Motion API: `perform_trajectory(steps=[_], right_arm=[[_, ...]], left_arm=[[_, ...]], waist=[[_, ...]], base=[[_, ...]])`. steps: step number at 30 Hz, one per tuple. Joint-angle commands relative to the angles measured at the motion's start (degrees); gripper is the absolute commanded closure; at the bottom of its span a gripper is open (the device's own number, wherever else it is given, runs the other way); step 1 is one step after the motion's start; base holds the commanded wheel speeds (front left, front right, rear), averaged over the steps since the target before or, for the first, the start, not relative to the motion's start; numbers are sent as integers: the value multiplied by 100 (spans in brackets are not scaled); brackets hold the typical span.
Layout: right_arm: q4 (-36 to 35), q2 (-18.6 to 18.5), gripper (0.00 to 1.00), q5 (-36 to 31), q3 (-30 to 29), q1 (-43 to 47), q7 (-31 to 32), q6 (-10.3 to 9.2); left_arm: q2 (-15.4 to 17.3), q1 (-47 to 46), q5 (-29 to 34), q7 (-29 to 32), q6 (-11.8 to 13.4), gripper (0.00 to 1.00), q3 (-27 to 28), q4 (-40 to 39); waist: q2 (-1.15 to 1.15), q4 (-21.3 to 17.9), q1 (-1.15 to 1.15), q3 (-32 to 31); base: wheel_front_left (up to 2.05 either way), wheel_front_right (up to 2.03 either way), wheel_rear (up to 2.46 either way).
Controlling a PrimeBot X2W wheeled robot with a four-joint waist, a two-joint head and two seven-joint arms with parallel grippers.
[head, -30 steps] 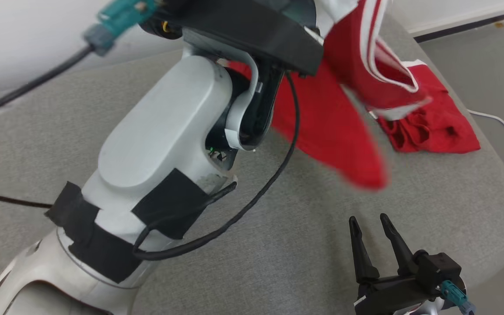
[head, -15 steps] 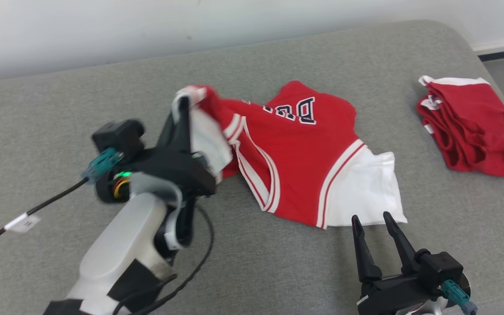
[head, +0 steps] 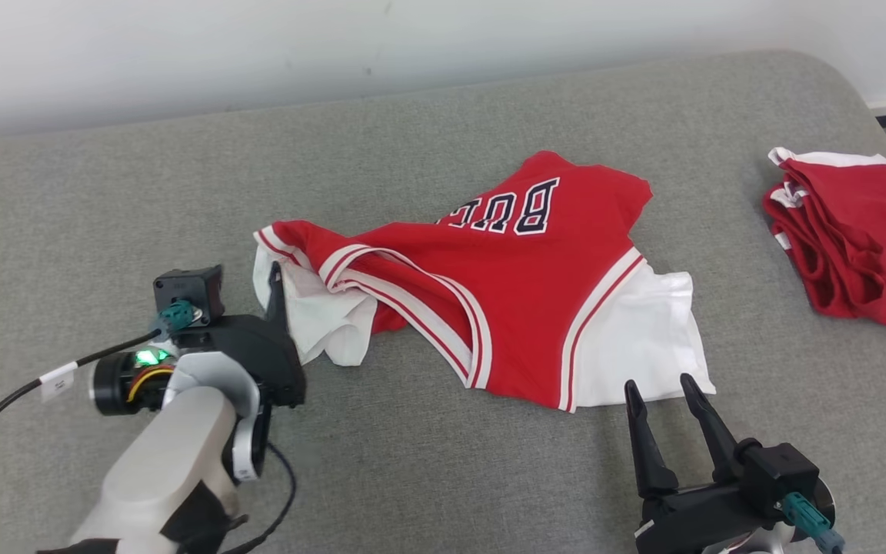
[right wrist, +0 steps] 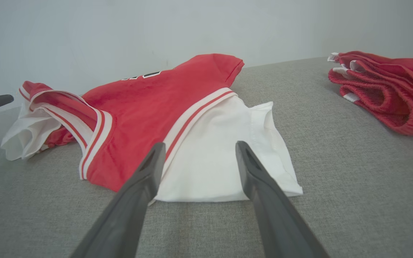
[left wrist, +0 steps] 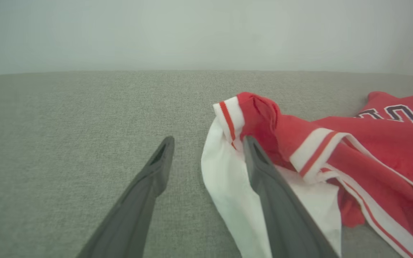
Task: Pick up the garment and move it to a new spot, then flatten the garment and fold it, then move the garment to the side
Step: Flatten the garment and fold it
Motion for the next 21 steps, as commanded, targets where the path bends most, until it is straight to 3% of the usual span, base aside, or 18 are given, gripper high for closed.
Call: perform_trajectory(steps=[1, 6, 13, 21], right_arm=[[-14, 2, 0, -29, -8, 44, -2, -15], [-57, 27, 0, -56, -97, 142, -2, -15], [-113, 50, 0, -44, -80, 105, -2, -15], [-109, 95, 0, 26, -68, -10, -2, -15]], left_arm=[[73, -49, 95, 3, 29, 0, -31, 26], [-10, 143, 64, 132, -156, 0, -222, -345], [-394, 626, 47, 966, -340, 0, -879, -1433], [-559, 617, 215, 1421, -265, 0, -1310, -1531]], waist=[[0, 23, 0, -22], [0, 132, 0, -54], [0, 72, 0, 35], [0, -327, 0, 235]], base=[[0, 0, 0], [0, 0, 0], [0, 0, 0], [0, 0, 0]])
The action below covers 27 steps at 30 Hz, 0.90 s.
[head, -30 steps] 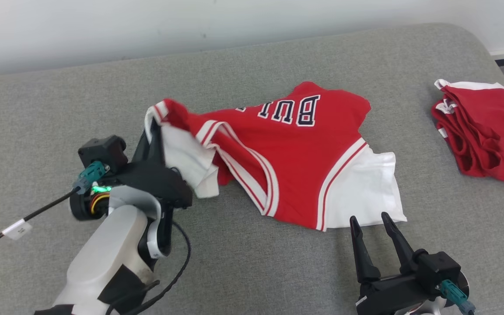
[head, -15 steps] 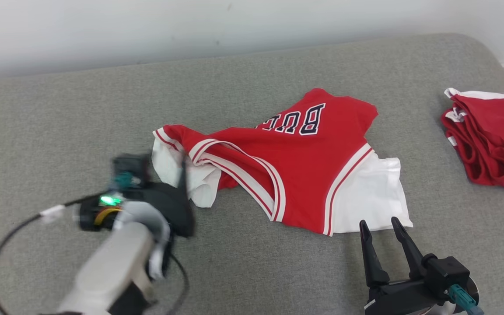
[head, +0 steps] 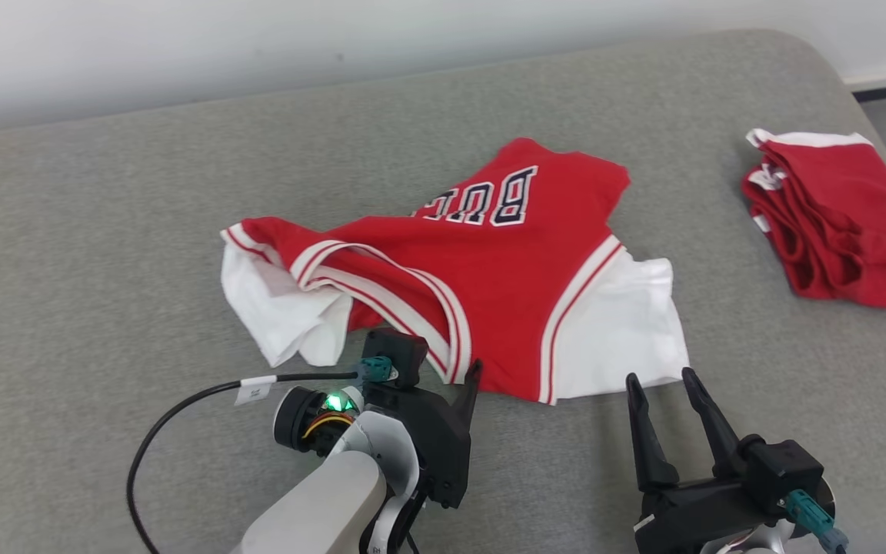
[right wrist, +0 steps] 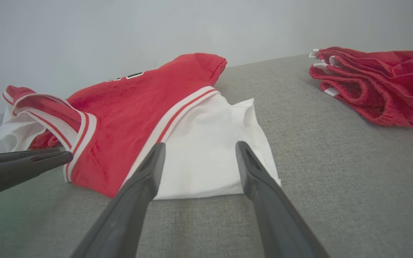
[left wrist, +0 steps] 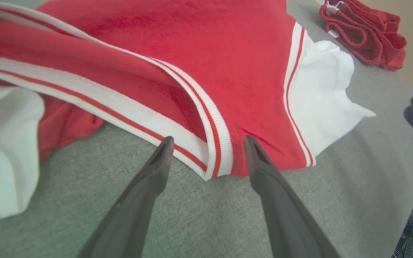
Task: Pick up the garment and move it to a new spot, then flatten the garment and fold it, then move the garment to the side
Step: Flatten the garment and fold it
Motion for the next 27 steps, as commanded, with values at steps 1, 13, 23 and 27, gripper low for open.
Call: perform_trajectory(steps=[1, 13, 23, 27], right_arm=[[0, 31, 0, 26, -15, -19, -2, -15], [-18, 79, 0, 38, -73, -24, -2, -15], [-63, 84, 0, -33, -196, 108, -2, -15], [-100, 67, 0, -75, -224, 154, -2, -15]], left_arm=[[-13, -25, 10, 33, 13, 0, -23, 49], [-50, -149, 6, 330, -203, 100, -277, 604], [905, 368, -318, 186, 243, 100, 345, -265], [1629, 890, -509, 223, 660, 100, 726, -1236]], waist=[[0, -174, 0, 93], [0, -290, 0, 169], [0, 54, 0, 6], [0, 243, 0, -12]], base=[[0, 0, 0], [0, 0, 0], [0, 0, 0], [0, 0, 0]])
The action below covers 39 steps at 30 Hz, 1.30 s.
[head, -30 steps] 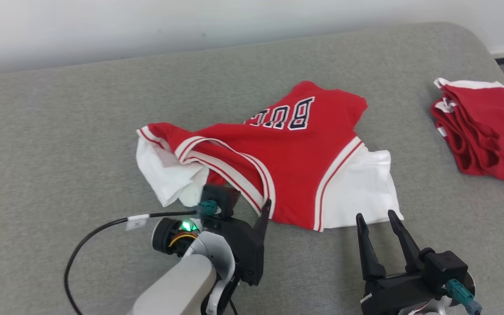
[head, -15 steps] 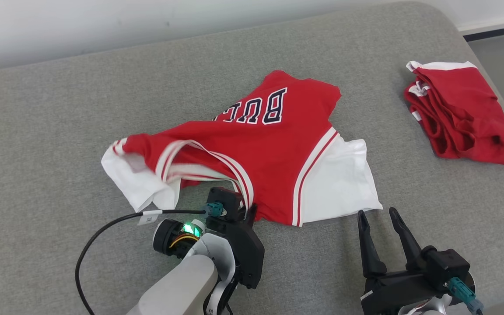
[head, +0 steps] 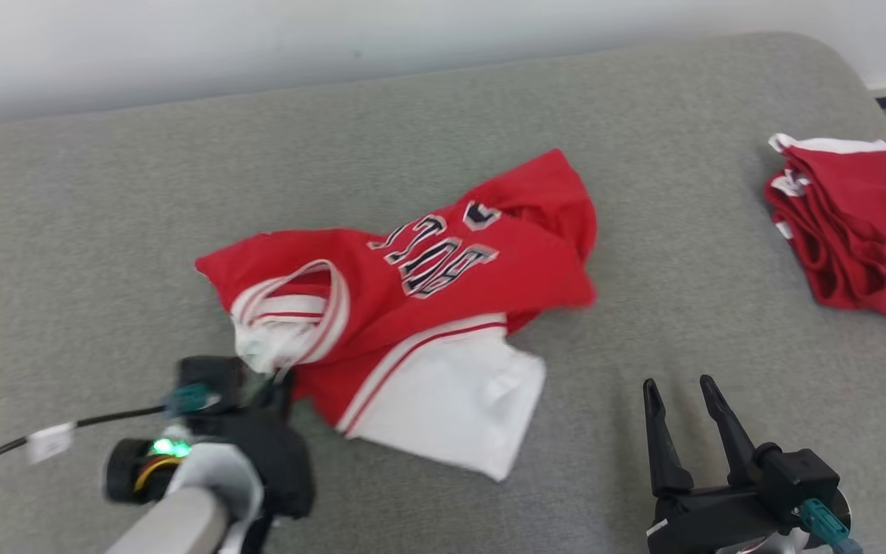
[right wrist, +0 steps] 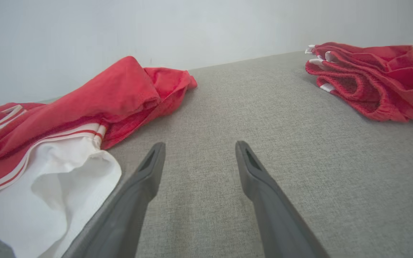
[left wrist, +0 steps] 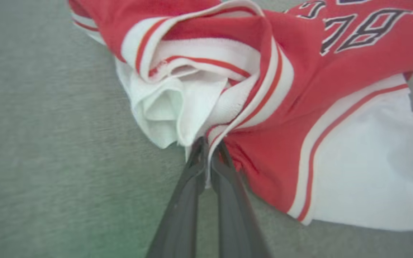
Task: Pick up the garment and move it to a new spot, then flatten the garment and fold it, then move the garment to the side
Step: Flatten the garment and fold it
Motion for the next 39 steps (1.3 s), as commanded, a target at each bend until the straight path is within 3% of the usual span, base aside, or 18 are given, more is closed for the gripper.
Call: perform_trajectory(steps=[1, 7, 14, 17, 19, 20, 21, 25, 30, 35, 39], right_arm=[[-33, 1, 0, -55, 0, 29, -2, -15], [-94, -76, 0, -121, 57, -89, -2, -15], [-221, -161, 0, -132, 8, -134, 75, -15], [-210, -153, 0, -147, 6, -159, 140, -15], [-162, -140, 0, -98, 32, -238, 266, -15], [-154, -136, 0, -78, 46, -301, 324, -15], [-178, -129, 0, -89, 66, -366, 378, -15], [-256, -105, 0, -82, 15, -471, 623, -16], [-293, -76, 0, -55, -203, -523, 1108, -15], [-220, -20, 0, -82, -516, -624, 1755, -15], [-173, 15, 0, -175, -703, -792, 2211, -15]], left_arm=[[154, 211, -132, -8, 127, 100, 135, -319], [708, 865, -218, -85, 797, 100, 561, -1352], [1207, 1191, 190, -53, 1456, 100, 582, -1716], [1284, 1216, 276, -61, 1609, 100, 608, -1776], [1263, 1224, 243, -26, 1571, 100, 574, -1833], [1264, 1213, 270, -23, 1581, 24, 556, -1857], [1246, 1202, 288, -46, 1603, 0, 549, -1878], [1223, 1226, 426, -245, 1653, 0, 521, -1951], [1239, 1412, 622, -844, 1532, 0, 510, -2027], [1172, 1499, 1003, -1694, 1251, 0, 355, -2044], [935, 1474, 1398, -2104, 1036, 0, 271, -2067]], waist=[[0, 164, 0, -31], [0, 292, 0, -26], [0, 406, 0, -55], [0, 430, 0, -65], [0, 434, 0, -69], [0, 435, 0, -67], [0, 440, 0, -64], [0, 514, 0, -92], [0, 705, 0, -138], [0, 977, 0, -163], [0, 1165, 0, -172]], base=[[0, 0, 0], [0, 0, 0], [0, 0, 0], [0, 0, 0], [0, 0, 0], [0, 0, 0], [0, 0, 0], [0, 0, 0], [0, 0, 0], [0, 0, 0], [0, 0, 0]])
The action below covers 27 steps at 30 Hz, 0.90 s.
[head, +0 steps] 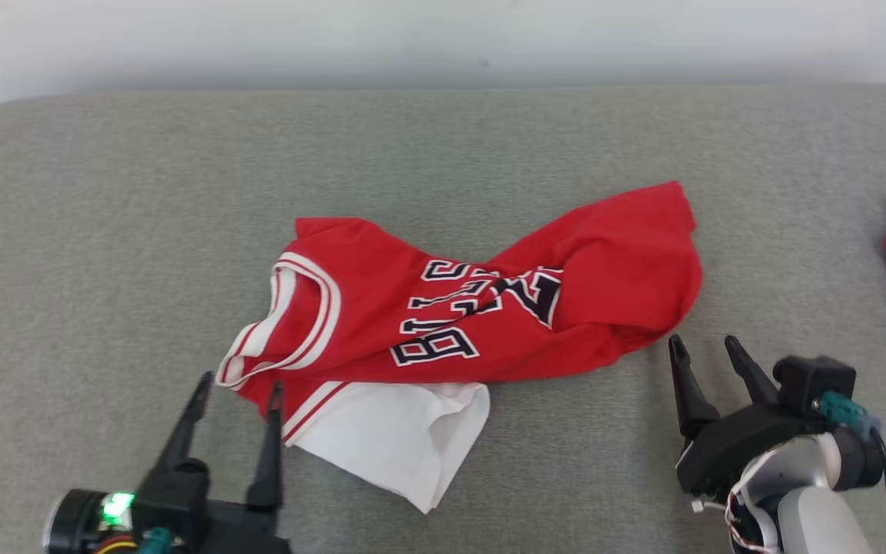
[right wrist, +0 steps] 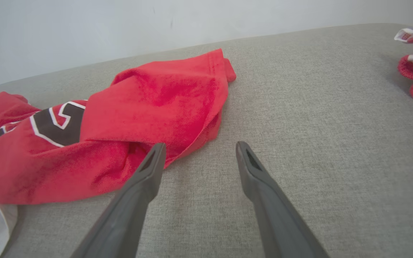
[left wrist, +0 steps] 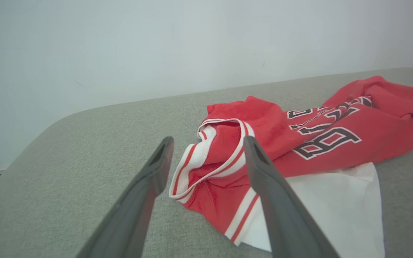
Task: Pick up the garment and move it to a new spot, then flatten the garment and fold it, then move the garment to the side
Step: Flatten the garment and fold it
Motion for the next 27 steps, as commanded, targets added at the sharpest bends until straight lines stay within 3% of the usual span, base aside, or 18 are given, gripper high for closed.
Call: perform_trajectory(steps=[1, 4, 11, 17, 23, 25, 27], right_arm=[[9, 26, 0, -45, -15, -81, 62, -15], [75, 39, 0, -140, -174, -213, 308, -15], [389, 47, 0, -347, -480, -572, 737, -15], [643, 49, 0, -491, -647, -695, 1028, -15], [715, 47, 0, -551, -704, -743, 1048, -15], [728, 46, 45, -571, -750, -754, 1014, -15], [758, 48, 75, -586, -770, -763, 988, -15]], left_arm=[[-85, 41, 84, -54, -49, 0, 17, -17], [-421, 93, 361, -115, -222, 0, 177, -108], [-1320, 631, 1181, -113, -851, 0, 1156, -395], [-1809, 927, 1653, -115, -1441, 0, 1682, -197], [-2137, 1041, 1955, -115, -1867, 0, 2124, -42], [-2219, 1065, 2042, -115, -1992, 0, 2233, 14], [-2301, 1092, 2118, -116, -2110, 0, 2328, 62]], waist=[[0, 149, 0, -17], [0, 265, 0, -15], [0, 434, 0, 47], [0, 487, 0, 92], [0, 489, 0, 125], [0, 476, 0, 132], [0, 469, 0, 128]], base=[[0, 0, 0], [0, 0, 0], [0, 0, 0], [0, 0, 0], [0, 0, 0], [0, 0, 0], [0, 0, 0]])
